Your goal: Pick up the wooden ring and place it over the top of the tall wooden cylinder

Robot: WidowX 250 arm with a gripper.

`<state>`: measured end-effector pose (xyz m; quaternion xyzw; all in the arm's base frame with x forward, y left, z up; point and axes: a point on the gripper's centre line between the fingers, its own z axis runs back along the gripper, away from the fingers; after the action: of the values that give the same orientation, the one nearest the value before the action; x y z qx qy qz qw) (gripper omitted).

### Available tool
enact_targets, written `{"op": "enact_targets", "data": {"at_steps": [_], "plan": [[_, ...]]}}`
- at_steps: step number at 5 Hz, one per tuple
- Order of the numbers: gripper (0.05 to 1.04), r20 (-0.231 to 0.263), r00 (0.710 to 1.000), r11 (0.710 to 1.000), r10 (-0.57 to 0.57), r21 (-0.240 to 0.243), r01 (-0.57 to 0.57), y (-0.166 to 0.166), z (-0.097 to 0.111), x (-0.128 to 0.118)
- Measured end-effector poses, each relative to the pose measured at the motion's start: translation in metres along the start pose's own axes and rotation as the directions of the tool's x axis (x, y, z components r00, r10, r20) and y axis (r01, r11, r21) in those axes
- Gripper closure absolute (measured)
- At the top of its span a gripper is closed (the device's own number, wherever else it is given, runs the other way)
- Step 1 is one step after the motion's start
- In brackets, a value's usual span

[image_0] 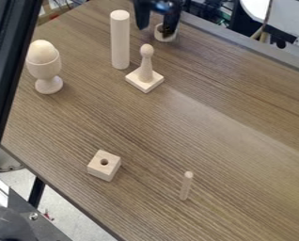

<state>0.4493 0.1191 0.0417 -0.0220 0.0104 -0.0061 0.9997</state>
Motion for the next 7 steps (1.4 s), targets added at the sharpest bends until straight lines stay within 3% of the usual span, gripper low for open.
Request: {"op": "enact_targets", "data": {"at_steps": [2, 5, 6, 7], "plan": [[0.085, 0.044, 0.999, 0.999, 0.009, 0.046, -0.011, 0.007, -0.008, 0.006], [0.085, 0.093, 0.996, 0.998, -0.003, 0.065, -0.003, 0.003, 0.011, 0.018], [0.085, 0.070, 0.998, 0.998, -0.009, 0.066, 0.004, 0.001, -0.001, 0.021], [0.085, 0.079, 0.997, 0.998, 0.003, 0.059, -0.007, -0.001, -0.001, 0.025]]}}
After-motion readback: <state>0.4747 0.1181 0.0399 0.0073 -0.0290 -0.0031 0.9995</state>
